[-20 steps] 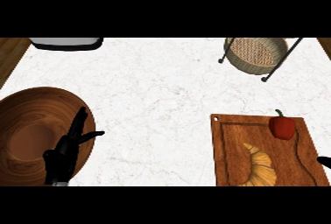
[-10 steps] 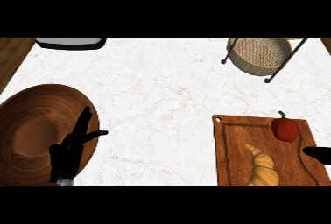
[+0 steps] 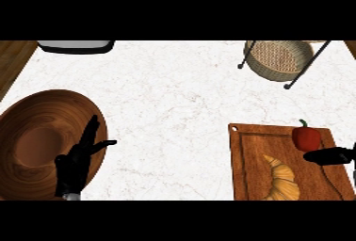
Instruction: Pick the bell pepper from the cutting board and place it in the tiered basket
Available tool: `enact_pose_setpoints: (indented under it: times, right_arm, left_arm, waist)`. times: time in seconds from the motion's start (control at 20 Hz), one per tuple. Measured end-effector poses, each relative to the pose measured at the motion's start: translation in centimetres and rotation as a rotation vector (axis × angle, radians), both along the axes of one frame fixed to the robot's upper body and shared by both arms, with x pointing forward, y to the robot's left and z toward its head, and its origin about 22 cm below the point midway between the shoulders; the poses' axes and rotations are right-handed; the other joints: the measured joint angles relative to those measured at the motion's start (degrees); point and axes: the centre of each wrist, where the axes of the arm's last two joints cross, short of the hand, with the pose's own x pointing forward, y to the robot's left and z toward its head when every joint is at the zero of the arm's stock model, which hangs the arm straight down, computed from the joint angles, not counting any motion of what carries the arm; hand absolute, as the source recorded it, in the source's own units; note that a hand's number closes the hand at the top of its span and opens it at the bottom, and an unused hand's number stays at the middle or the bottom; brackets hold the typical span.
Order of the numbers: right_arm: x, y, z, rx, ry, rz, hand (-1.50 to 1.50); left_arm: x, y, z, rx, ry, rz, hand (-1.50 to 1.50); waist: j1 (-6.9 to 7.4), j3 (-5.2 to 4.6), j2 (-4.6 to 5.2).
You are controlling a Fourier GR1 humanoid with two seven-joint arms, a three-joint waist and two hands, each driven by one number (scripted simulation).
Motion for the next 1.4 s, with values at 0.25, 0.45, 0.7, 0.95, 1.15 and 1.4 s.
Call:
enact_pose_setpoints:
  times: [0.25,0.45,0.7,0.95,1.15,1.4]
  right_arm:
    - [2.5,1.3,0.1,0.025,0.017,0.016,-1.5]
    - [4.1,2.0,-0.6,0.042,0.072,0.018,-1.5]
    - [5.3,2.0,-1.9,0.075,0.16,-0.003,-1.5]
    - [6.4,2.2,-1.6,0.103,0.195,-0.004,-1.5]
    - [7.2,1.8,-1.6,0.124,0.218,-0.018,-1.5]
    - [7.3,2.1,-2.4,0.144,0.256,-0.023,-1.5]
  left_arm:
    - [0.0,-0.2,0.0,0.007,0.021,0.017,0.0]
    - [-0.1,-0.4,0.0,0.012,0.02,0.031,0.0]
    - [-0.3,-0.2,-0.1,0.006,0.025,0.034,0.0]
    - [-0.5,-0.3,-0.2,0.005,0.027,0.05,0.0]
    - [-0.6,-0.1,-0.2,0.003,0.025,0.049,0.0]
    - [-0.7,0.1,-0.2,-0.005,0.027,0.051,0.0]
  waist:
    - [-0.47,0.13,-0.18]
    - [-0.74,0.16,-0.24]
    - [-1.19,0.16,-0.28]
    - [-1.7,0.2,-0.44]
    - [-1.85,0.19,-0.44]
    - [-2.15,0.22,-0.51]
